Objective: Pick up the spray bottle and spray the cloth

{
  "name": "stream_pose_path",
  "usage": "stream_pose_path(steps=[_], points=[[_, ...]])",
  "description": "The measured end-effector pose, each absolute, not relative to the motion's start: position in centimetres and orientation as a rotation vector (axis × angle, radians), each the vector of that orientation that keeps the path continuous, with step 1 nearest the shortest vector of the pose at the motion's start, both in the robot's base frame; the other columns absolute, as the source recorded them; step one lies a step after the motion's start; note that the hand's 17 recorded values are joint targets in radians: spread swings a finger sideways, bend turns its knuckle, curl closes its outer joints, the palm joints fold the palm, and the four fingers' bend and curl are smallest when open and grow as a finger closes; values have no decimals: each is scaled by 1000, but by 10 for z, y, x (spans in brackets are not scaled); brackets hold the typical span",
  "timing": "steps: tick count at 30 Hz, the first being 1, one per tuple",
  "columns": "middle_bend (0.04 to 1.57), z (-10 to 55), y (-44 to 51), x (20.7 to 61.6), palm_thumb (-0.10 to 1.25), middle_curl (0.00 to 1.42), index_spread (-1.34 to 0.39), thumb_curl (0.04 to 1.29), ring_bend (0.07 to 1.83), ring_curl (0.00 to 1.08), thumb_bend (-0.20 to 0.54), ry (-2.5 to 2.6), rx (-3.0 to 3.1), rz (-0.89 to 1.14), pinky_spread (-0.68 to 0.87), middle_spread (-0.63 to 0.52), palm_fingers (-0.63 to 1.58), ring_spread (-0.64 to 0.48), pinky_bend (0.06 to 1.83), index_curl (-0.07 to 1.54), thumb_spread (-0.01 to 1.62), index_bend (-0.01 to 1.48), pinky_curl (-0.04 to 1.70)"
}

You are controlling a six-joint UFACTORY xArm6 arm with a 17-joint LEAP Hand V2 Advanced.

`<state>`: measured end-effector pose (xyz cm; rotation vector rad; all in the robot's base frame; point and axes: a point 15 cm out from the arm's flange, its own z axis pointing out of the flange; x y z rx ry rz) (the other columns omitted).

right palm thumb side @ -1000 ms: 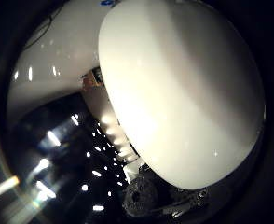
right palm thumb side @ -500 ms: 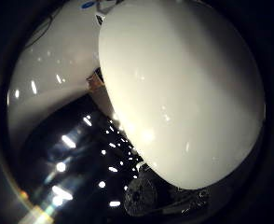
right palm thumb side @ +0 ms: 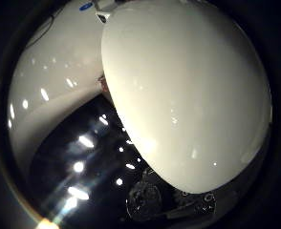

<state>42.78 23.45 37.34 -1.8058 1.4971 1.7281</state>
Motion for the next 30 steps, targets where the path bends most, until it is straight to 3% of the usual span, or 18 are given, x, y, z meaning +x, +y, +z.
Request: stream_pose_path(steps=[6,21,30], points=[[1191,388,233,427,1029,1034,-341,888,1359,860,-18,1489,-1787,1722,-172,-225,1074,-235,1105,1114,705,945,1369],[1196,349,240,436,1030,1039,-346,886,1364,854,-18,1537,-1756,1784,-172,-226,1072,-234,1106,1121,713,935,1369],[1195,392,246,427,1029,1041,-348,885,1364,852,-18,1485,-1815,1667,-172,-226,1073,-233,1106,1125,717,933,1369]])
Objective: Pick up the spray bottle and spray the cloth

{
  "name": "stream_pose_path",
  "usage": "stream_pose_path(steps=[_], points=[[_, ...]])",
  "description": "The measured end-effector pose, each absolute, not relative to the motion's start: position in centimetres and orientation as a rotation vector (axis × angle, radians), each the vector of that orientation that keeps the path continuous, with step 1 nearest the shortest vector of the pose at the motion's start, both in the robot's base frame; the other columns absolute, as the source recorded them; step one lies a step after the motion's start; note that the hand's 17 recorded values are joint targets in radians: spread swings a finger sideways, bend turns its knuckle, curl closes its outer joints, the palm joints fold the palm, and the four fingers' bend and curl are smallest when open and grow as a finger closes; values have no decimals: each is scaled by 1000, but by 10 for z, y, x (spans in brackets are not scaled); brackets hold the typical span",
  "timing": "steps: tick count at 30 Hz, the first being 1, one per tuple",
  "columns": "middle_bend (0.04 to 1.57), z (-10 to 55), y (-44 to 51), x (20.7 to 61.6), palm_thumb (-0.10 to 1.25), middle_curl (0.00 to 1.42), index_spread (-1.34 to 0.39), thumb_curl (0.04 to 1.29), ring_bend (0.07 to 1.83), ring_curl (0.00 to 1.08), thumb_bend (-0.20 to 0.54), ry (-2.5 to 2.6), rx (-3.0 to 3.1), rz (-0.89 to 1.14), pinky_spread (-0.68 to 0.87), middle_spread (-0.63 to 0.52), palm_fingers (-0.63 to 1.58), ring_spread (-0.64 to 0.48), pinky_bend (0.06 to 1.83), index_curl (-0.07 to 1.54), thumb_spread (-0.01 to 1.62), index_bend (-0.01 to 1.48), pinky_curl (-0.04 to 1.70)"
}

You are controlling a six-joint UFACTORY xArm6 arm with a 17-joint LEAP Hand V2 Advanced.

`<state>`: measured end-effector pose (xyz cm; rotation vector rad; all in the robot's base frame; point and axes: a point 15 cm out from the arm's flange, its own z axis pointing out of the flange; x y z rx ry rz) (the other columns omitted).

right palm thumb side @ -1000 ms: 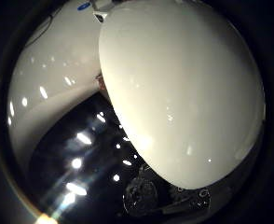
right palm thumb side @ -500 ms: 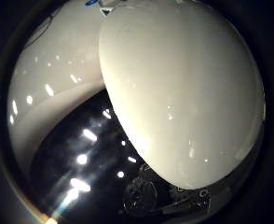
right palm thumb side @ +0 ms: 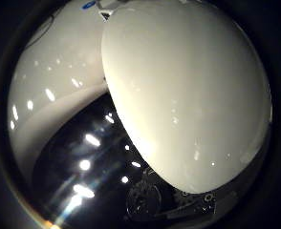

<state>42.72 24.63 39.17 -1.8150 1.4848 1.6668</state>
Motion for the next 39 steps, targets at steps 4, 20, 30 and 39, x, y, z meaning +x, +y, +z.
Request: stream_pose_path(steps=[4,20,30,39], points=[[1195,417,255,418,1033,1042,-349,889,1363,852,-16,1418,-1863,1587,-172,-226,1071,-234,1106,1126,716,932,1369],[1194,496,336,402,1059,1035,-350,902,1353,865,-18,1110,-1982,1123,-174,-224,1069,-241,1097,1126,683,934,1392],[1198,518,409,392,1047,1041,-350,903,1352,871,-18,874,-1948,1004,-179,-226,1065,-242,1093,1127,694,937,1401],[1190,484,475,388,1039,1052,-351,908,1345,874,-18,712,-1887,1075,-180,-228,1068,-244,1097,1128,681,936,1394]])
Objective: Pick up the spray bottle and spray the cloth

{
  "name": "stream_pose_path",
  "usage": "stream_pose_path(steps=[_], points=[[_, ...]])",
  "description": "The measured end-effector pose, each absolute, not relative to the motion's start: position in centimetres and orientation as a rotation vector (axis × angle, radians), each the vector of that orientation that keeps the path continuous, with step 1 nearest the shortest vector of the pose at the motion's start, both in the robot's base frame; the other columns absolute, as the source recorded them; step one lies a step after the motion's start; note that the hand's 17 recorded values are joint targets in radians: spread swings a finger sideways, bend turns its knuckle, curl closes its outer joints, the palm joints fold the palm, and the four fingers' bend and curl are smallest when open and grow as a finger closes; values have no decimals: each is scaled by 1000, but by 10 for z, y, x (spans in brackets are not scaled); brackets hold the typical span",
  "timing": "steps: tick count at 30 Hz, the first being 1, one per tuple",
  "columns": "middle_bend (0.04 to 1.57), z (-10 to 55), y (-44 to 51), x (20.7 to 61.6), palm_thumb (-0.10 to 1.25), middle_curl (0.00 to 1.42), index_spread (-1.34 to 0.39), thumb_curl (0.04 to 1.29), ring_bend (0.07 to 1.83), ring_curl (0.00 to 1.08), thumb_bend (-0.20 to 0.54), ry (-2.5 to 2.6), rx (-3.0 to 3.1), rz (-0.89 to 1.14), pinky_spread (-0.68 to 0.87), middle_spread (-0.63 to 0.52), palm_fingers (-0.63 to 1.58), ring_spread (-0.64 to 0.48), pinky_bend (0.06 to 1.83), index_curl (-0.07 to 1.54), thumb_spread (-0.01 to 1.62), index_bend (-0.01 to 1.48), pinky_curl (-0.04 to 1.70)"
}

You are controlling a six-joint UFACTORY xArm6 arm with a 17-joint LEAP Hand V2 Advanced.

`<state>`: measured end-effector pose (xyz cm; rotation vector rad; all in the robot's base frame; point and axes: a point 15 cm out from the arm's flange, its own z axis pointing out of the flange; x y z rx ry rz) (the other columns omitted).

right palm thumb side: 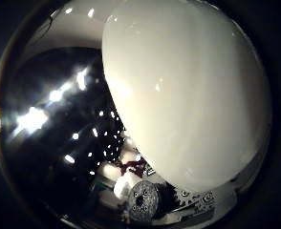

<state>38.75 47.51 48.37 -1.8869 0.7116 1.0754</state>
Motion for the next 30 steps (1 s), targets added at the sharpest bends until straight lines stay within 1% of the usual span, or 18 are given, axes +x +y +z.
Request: stream_pose_path(steps=[5,8,12,18,26,30], points=[[1174,456,509,398,1053,1051,-350,915,1339,876,-17,717,-1797,1126,-179,-229,1061,-245,1094,1128,654,939,1382],[1171,438,526,403,1060,1051,-350,916,1334,879,-18,725,-1769,1121,-179,-229,1060,-248,1093,1127,641,940,1378],[1169,408,538,410,1066,1049,-350,918,1320,881,-19,751,-1764,1127,-180,-229,1062,-249,1083,1126,612,941,1369],[1161,366,550,415,1052,1038,-348,918,1297,882,-23,795,-1738,1188,-196,-217,1058,-258,1065,1122,580,939,1348],[1116,334,547,431,975,1015,-344,886,1250,860,-27,850,-1728,1183,-219,-208,1070,-254,1063,1105,642,912,1268],[1056,328,543,437,922,983,-346,834,1261,824,-35,865,-1723,1181,-243,-210,1081,-243,1050,1073,696,829,1183]])
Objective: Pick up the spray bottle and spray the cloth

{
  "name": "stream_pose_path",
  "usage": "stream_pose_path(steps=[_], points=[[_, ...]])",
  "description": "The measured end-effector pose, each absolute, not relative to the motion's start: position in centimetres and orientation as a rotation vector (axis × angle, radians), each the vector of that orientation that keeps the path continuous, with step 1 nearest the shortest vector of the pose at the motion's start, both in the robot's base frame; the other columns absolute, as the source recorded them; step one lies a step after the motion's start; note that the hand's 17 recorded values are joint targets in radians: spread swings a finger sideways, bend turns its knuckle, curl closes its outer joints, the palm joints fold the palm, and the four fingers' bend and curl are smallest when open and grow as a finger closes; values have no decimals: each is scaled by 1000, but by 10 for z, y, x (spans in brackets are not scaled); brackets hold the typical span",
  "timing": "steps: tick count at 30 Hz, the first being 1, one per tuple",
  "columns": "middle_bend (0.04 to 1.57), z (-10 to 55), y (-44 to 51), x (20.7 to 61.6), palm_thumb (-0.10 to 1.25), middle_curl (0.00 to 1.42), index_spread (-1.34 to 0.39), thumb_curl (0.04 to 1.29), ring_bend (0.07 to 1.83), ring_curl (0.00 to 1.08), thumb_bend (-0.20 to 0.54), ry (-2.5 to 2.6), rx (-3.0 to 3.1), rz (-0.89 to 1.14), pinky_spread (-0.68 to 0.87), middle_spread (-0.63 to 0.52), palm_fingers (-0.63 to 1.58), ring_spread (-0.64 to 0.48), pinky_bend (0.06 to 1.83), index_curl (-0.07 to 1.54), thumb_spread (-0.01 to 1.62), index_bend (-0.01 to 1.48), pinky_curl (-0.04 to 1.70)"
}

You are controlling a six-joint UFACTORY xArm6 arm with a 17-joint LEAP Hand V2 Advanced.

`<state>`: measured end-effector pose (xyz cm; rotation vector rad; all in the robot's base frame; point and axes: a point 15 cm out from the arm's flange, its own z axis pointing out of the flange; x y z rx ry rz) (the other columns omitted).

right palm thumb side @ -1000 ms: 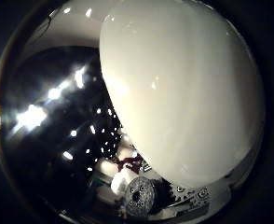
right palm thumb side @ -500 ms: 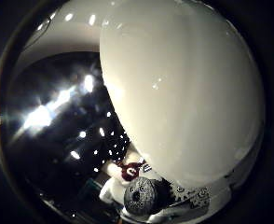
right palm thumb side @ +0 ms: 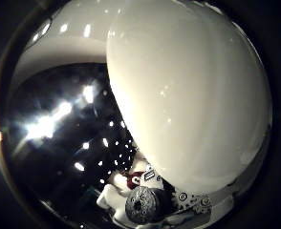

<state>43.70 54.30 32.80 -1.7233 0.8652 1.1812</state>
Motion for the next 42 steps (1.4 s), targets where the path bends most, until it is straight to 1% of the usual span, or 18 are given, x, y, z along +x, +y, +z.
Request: stream_pose_path(steps=[7,8,10,11,12,13,14,15,16,17,19,21,24,26,29,32,37,42], points=[[945,317,536,447,846,939,-389,752,1229,733,-37,872,-1719,1170,-327,-223,1031,-228,1033,1045,690,610,1005],[890,316,535,447,837,927,-404,741,1232,721,-37,873,-1720,1172,-358,-233,958,-224,1034,1039,680,525,967],[838,314,534,446,828,919,-416,729,1232,704,-38,871,-1726,1176,-394,-243,909,-221,1040,1030,678,449,929],[802,314,534,446,824,912,-424,722,1218,696,-38,871,-1729,1175,-421,-248,841,-226,1046,1023,677,400,909],[759,313,533,445,823,902,-427,710,1210,681,-35,871,-1734,1174,-456,-253,763,-234,1043,1006,690,313,877],[720,311,533,444,822,892,-425,703,1203,677,-34,871,-1739,1177,-470,-251,670,-235,1021,997,707,282,869],[658,310,533,444,820,868,-435,675,1182,649,-28,871,-1742,1180,-481,-253,564,-237,958,951,782,208,827],[616,308,533,443,816,848,-436,662,1132,632,-23,871,-1746,1181,-453,-245,423,-233,894,929,832,201,815],[587,305,532,441,807,831,-438,647,1094,625,-27,870,-1760,1183,-419,-236,358,-227,851,913,870,219,808],[533,302,531,438,800,792,-441,628,994,595,-25,865,-1777,1186,-322,-211,227,-202,781,879,911,246,798],[434,297,529,436,788,725,-432,604,860,536,-27,863,-1803,1184,-166,-162,99,-153,746,815,947,238,775],[325,291,528,434,749,626,-408,566,693,449,-35,864,-1820,1190,78,-73,-22,-66,685,702,978,182,710],[230,287,527,430,716,524,-367,513,531,366,-31,858,-1833,1203,300,36,-78,46,624,554,1011,134,619],[196,284,524,427,690,478,-348,473,458,330,-35,852,-1855,1205,371,96,-94,111,589,467,1014,113,566],[161,277,519,424,629,405,-335,410,401,299,-38,846,-1899,1197,421,166,-116,164,541,352,1000,111,493],[157,273,516,422,570,344,-331,362,372,284,-38,844,-1931,1190,431,196,-118,194,511,277,983,114,441],[158,269,514,421,502,284,-332,319,329,268,-36,850,-1952,1185,427,217,-116,217,486,213,957,119,393],[160,272,509,418,484,250,-331,301,303,260,-32,850,-1971,1197,429,221,-116,226,476,175,947,119,364]])
